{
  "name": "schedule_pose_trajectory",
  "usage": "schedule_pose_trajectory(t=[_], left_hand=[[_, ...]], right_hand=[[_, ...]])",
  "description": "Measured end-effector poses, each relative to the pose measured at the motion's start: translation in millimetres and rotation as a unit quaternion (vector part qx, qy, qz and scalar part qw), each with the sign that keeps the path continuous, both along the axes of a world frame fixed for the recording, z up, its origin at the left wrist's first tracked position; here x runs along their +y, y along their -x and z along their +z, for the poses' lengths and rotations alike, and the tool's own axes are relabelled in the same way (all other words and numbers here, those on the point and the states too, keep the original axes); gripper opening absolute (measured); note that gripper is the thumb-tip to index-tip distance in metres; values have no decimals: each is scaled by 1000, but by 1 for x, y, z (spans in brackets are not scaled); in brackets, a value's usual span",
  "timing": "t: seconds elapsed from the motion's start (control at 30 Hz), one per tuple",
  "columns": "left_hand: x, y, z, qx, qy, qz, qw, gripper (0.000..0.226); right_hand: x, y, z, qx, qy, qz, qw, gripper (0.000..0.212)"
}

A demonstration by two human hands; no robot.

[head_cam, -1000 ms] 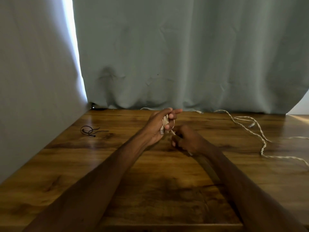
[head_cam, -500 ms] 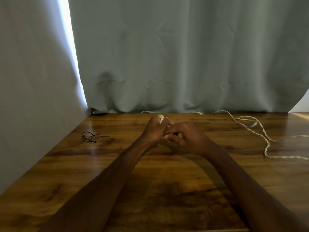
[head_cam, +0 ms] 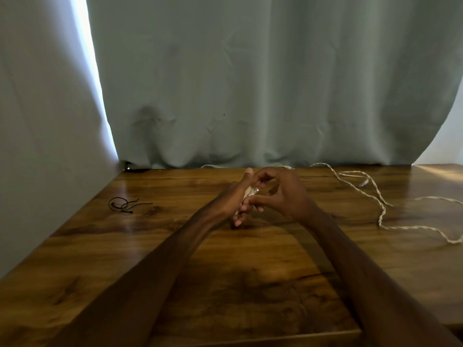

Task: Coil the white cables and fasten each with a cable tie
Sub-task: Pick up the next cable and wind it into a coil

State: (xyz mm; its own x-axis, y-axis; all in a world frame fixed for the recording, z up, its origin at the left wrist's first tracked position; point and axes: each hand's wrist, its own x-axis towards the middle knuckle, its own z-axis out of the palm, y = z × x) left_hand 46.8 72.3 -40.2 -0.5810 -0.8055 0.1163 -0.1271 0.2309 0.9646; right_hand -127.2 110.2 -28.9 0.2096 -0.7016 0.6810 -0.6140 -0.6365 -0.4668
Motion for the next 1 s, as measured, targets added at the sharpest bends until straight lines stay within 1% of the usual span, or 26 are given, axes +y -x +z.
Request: schedule_pose_trajectory(t=[0.07,0.13,0.17,0.23,0.33,0.4,0.5,0.6,0.67,0.73,0.9,1.0], left_hand=[[-1,-2,1,-25,-17,-30,999,95],[1,-5,4,-43,-47,-67,996,101],[2,-6,7,-38,-66,-83,994,99],[3,-8,12,0,-102,-107,989,90],[3,-9,15,46,-130,-120,983,83],[8,-4,16,71,-143,-82,984,75],[11,7,14,83,-130,5,988,71],[8,12,10,73,-71,72,992,71],[9,12,9,64,-26,111,991,68],[11,14,7,73,-8,138,988,64],[9,20,6,58,20,218,974,66],[7,21,8,14,120,301,946,66]], right_hand=[[-3,3,-4,21,-62,29,997,54],[-2,3,-4,24,-138,89,986,49],[-1,1,-3,18,-171,114,979,42],[2,-6,-2,-13,-209,134,969,31],[5,-19,-2,-89,-234,152,956,33],[7,-25,-3,-105,-217,134,961,39],[10,-29,-5,-98,-187,86,974,31],[10,-34,-7,-99,-165,53,980,30],[10,-38,-9,-111,-146,49,982,32],[10,-40,-10,-115,-128,44,984,35],[8,-44,-12,-111,-99,0,989,41],[6,-45,-13,-108,-79,-13,991,43]])
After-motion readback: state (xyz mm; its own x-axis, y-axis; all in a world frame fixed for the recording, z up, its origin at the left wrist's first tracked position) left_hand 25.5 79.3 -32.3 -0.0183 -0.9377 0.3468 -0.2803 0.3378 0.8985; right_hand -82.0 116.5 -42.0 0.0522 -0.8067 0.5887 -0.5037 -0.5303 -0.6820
